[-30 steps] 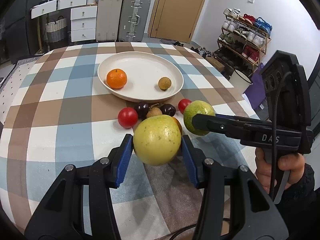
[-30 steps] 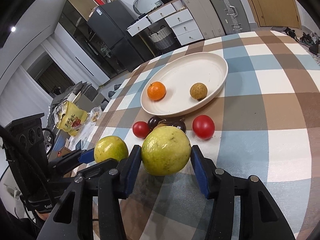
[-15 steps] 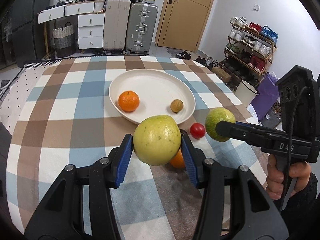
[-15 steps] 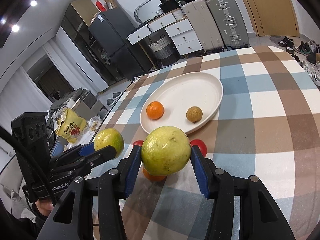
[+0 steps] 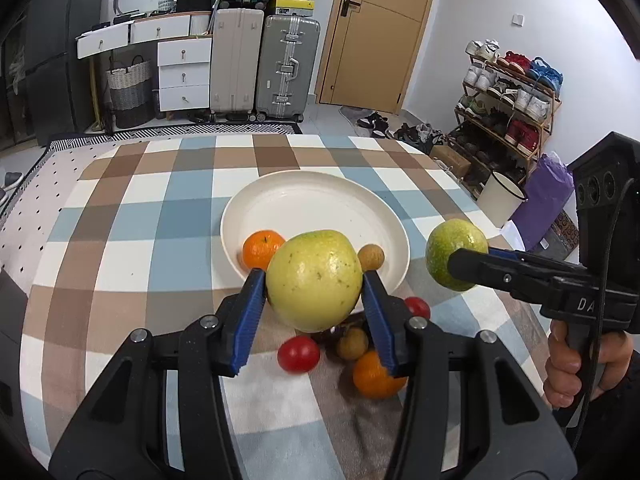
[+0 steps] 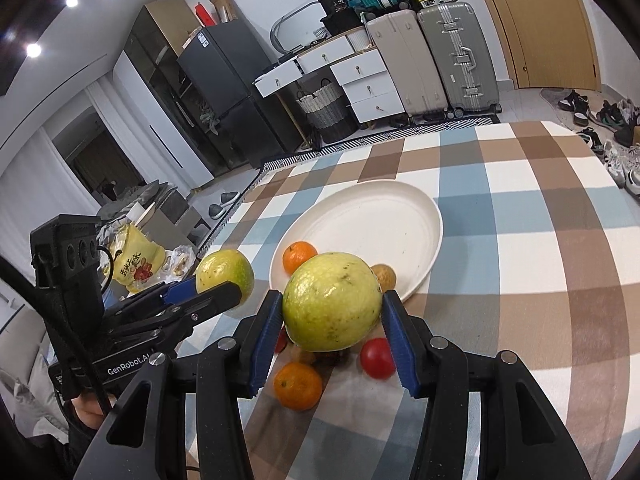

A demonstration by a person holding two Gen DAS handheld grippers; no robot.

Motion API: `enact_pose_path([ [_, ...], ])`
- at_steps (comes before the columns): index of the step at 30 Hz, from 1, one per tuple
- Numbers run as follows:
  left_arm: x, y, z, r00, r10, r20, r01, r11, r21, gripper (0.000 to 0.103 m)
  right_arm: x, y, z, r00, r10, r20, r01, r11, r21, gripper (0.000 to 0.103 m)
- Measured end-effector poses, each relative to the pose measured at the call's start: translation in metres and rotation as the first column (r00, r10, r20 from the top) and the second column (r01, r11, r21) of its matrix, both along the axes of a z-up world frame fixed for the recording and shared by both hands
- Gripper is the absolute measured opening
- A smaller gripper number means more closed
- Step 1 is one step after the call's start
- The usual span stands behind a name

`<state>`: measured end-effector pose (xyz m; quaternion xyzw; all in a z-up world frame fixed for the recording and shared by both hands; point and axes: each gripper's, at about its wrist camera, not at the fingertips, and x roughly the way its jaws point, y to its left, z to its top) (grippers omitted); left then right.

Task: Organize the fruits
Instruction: 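Lower the pomelo and green citrus onto the plate and open both tools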

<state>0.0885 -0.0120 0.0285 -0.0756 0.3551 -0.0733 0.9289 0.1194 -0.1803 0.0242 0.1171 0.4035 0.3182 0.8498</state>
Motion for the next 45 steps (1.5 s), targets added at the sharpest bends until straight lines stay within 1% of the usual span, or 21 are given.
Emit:
enact_pose_path([
  [12,0.041,-0.004,-0.007,1.000,-0.006,-0.009,0.006,1.000,0.018,0.046,0.031,0.002,0.000,1.000,-0.019,0.009,0.019,0.999,-0.030,0.051],
  [15,0.050,-0.005,-0.012,1.000,-0.010,-0.012,0.011,1.000,0.024,0.046,0.040,0.003,-0.004,1.000,-0.024,0.000,0.024,0.999,-0.036,0.051],
  [18,0.058,-0.007,-0.018,1.000,-0.015,-0.027,0.015,1.000,0.016,0.046,0.049,0.005,-0.008,1.000,-0.030,-0.004,0.030,0.998,-0.053,0.051],
  [28,0.087,-0.009,-0.042,0.997,-0.016,-0.070,0.017,1.000,0.025,0.046,0.077,0.013,-0.029,0.998,-0.046,-0.037,0.043,0.995,-0.089,0.051],
  [32,0.093,-0.012,-0.047,0.997,-0.023,-0.073,0.025,0.999,0.031,0.046,0.090,0.017,-0.038,0.997,-0.052,-0.052,0.047,0.993,-0.105,0.051],
  [35,0.096,-0.017,-0.048,0.997,-0.024,-0.068,0.029,0.997,0.065,0.046,0.097,0.020,-0.044,0.997,-0.051,-0.057,0.044,0.992,-0.117,0.051],
  [38,0.098,-0.022,-0.048,0.997,-0.039,-0.061,0.044,0.996,0.083,0.046,0.104,0.022,-0.046,0.997,-0.049,-0.056,0.043,0.992,-0.119,0.051],
  [45,0.097,-0.034,-0.050,0.995,-0.080,-0.067,0.086,0.992,0.088,0.046,0.113,0.029,-0.052,0.997,-0.042,-0.069,0.033,0.992,-0.120,0.051],
])
